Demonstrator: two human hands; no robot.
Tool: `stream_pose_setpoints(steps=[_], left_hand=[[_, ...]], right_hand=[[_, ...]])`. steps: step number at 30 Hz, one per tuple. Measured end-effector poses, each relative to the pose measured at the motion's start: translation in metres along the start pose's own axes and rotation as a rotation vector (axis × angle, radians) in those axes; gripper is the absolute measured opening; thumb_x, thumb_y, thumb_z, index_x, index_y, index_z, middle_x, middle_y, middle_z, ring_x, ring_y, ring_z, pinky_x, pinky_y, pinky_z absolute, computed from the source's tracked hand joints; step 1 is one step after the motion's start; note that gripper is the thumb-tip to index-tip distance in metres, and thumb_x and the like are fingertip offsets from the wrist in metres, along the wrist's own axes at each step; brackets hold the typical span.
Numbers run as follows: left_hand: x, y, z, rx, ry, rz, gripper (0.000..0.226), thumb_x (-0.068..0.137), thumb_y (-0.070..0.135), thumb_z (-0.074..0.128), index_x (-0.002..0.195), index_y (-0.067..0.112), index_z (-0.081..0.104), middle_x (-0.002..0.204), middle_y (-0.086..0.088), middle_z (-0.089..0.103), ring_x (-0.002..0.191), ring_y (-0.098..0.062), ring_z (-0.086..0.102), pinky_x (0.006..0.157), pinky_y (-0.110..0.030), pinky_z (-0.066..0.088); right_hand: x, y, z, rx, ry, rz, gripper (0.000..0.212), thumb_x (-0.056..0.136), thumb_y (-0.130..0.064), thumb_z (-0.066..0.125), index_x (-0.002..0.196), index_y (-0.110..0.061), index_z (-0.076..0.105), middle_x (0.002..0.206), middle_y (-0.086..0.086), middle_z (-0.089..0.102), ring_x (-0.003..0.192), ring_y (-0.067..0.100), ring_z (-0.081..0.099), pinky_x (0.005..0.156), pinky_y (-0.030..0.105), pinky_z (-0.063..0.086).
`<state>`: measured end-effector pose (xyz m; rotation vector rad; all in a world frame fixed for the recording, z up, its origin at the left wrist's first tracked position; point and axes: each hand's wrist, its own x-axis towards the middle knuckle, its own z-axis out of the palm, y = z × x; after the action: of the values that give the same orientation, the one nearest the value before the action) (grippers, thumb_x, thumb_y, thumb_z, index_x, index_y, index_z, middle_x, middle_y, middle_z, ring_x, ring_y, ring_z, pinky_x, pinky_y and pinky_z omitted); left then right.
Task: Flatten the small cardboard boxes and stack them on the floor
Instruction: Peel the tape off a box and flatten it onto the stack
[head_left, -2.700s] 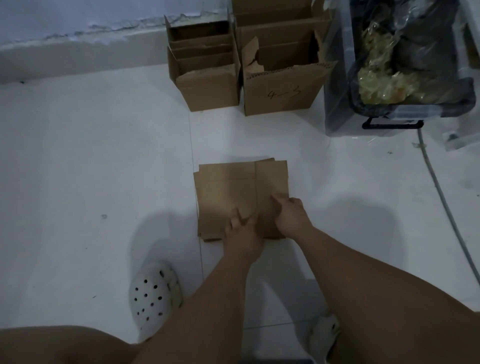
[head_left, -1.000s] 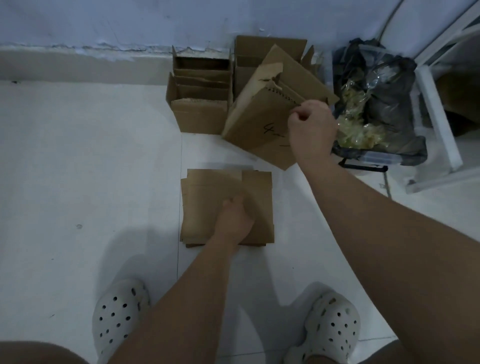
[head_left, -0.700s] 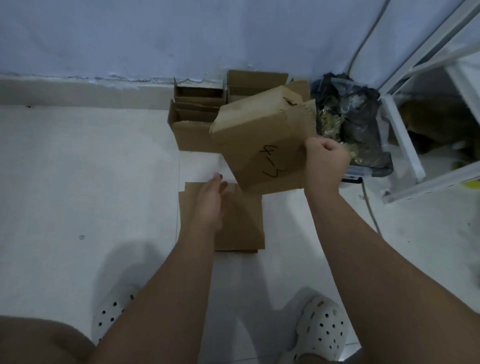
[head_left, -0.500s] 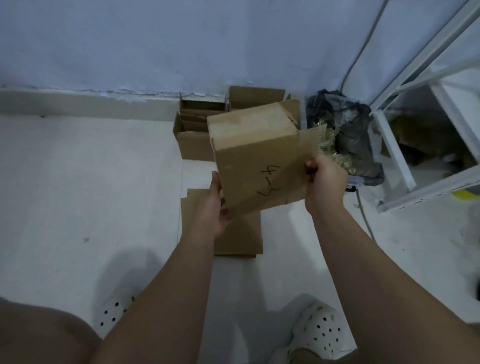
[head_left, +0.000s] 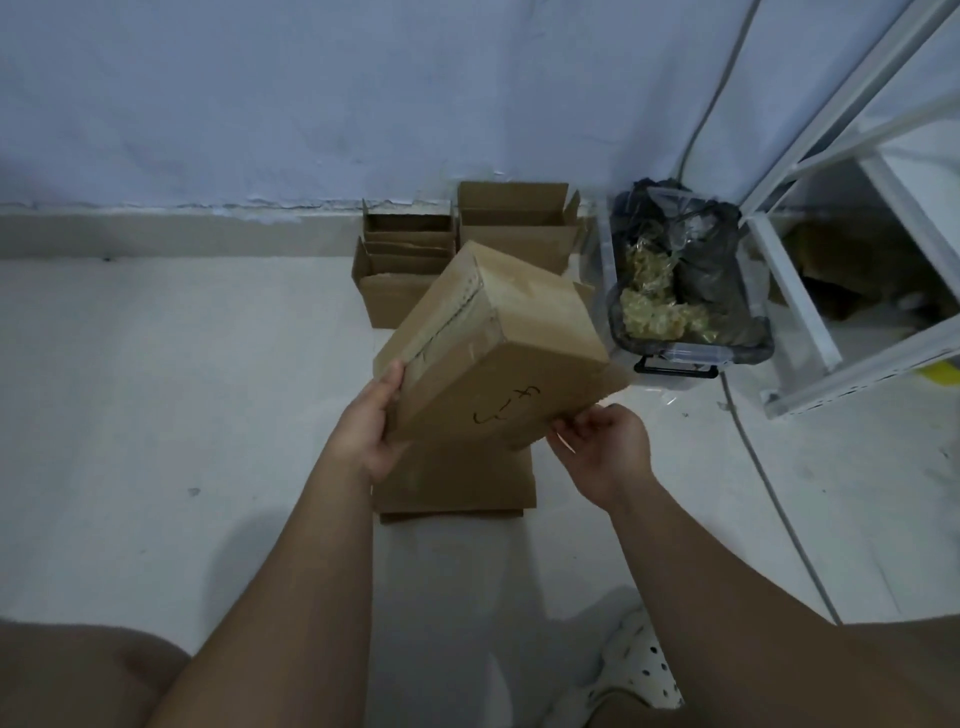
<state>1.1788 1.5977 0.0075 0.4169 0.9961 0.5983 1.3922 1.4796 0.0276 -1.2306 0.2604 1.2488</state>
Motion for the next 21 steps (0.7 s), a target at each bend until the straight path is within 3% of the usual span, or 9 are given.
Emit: stream_pose_setpoints(steps=[3, 6, 9, 12, 14, 16, 17, 19, 21], left_hand=[[0.0, 0.005, 0.0, 0.136, 0.049, 0.107, 0.055, 0.07, 0.045, 0.068, 0.118, 0.02, 0.061, 0.109, -0.005, 0.07, 0.099, -0.022, 0.067, 0.068, -0.033, 0.057], [0.003, 0.013, 0.002, 0.233, 0.044, 0.149, 0.057, 0.068, 0.04, 0.071, 0.118, 0.015, 0.061, 0.106, -0.004, 0.071, 0.094, -0.02, 0.068, 0.065, -0.028, 0.056], [0.006, 0.022, 0.005, 0.327, 0.05, 0.168, 0.058, 0.065, 0.037, 0.073, 0.116, 0.01, 0.062, 0.099, -0.003, 0.073, 0.087, -0.018, 0.071, 0.062, -0.026, 0.056], [0.01, 0.028, 0.004, 0.367, 0.081, 0.201, 0.048, 0.073, 0.03, 0.073, 0.115, 0.009, 0.063, 0.1, -0.006, 0.073, 0.085, -0.019, 0.071, 0.063, -0.027, 0.056], [0.011, 0.032, 0.003, 0.414, 0.104, 0.22, 0.039, 0.08, 0.026, 0.072, 0.114, 0.01, 0.064, 0.105, -0.007, 0.071, 0.09, -0.02, 0.07, 0.069, -0.028, 0.055], [0.012, 0.036, 0.006, 0.477, 0.122, 0.229, 0.04, 0.081, 0.026, 0.072, 0.116, 0.01, 0.063, 0.106, -0.007, 0.07, 0.092, -0.02, 0.069, 0.073, -0.028, 0.055], [0.012, 0.039, 0.009, 0.516, 0.137, 0.237, 0.04, 0.08, 0.027, 0.073, 0.115, 0.011, 0.062, 0.105, -0.005, 0.07, 0.091, -0.019, 0.068, 0.071, -0.027, 0.055], [0.013, 0.041, 0.015, 0.614, 0.173, 0.279, 0.033, 0.08, 0.029, 0.073, 0.11, 0.018, 0.062, 0.098, 0.001, 0.069, 0.085, -0.015, 0.067, 0.064, -0.022, 0.053], [0.015, 0.042, 0.02, 0.695, 0.222, 0.319, 0.026, 0.081, 0.029, 0.073, 0.104, 0.025, 0.061, 0.09, 0.006, 0.066, 0.078, -0.011, 0.065, 0.055, -0.016, 0.048]], right_hand=[[0.009, 0.012, -0.013, 0.032, 0.007, 0.096, 0.048, 0.09, -0.054, 0.042, 0.067, -0.013, 0.053, 0.096, 0.013, 0.067, 0.093, 0.029, 0.065, 0.083, 0.039, 0.05], [0.019, 0.02, -0.019, 0.072, 0.021, 0.16, 0.086, 0.073, -0.088, 0.034, 0.104, -0.012, 0.062, 0.111, 0.017, 0.064, 0.102, 0.031, 0.064, 0.077, 0.04, 0.05], [0.023, 0.024, -0.025, 0.127, -0.009, 0.234, 0.075, 0.076, -0.08, 0.045, 0.116, -0.019, 0.062, 0.115, 0.018, 0.062, 0.097, 0.032, 0.064, 0.084, 0.043, 0.05], [0.028, 0.026, -0.028, 0.143, -0.012, 0.255, 0.041, 0.084, -0.042, 0.055, 0.113, -0.015, 0.064, 0.118, 0.018, 0.061, 0.097, 0.037, 0.063, 0.096, 0.049, 0.047], [0.032, 0.028, -0.03, 0.149, 0.036, 0.23, 0.024, 0.086, -0.025, 0.055, 0.103, -0.011, 0.065, 0.12, 0.017, 0.06, 0.1, 0.038, 0.063, 0.088, 0.051, 0.052], [0.036, 0.032, -0.032, 0.151, 0.091, 0.21, 0.026, 0.092, -0.029, 0.056, 0.107, -0.009, 0.063, 0.122, 0.016, 0.059, 0.098, 0.039, 0.064, 0.078, 0.051, 0.055], [0.036, 0.034, -0.032, 0.164, 0.115, 0.209, 0.038, 0.093, -0.04, 0.057, 0.114, -0.008, 0.06, 0.123, 0.016, 0.057, 0.099, 0.041, 0.064, 0.077, 0.053, 0.056], [0.039, 0.037, -0.031, 0.203, 0.137, 0.221, 0.067, 0.084, -0.062, 0.057, 0.122, -0.007, 0.052, 0.122, 0.017, 0.054, 0.103, 0.045, 0.062, 0.081, 0.059, 0.054], [0.039, 0.039, -0.028, 0.134, 0.114, 0.223, 0.065, 0.081, -0.061, 0.063, 0.121, -0.01, 0.054, 0.121, 0.015, 0.055, 0.107, 0.039, 0.061, 0.084, 0.058, 0.053]])
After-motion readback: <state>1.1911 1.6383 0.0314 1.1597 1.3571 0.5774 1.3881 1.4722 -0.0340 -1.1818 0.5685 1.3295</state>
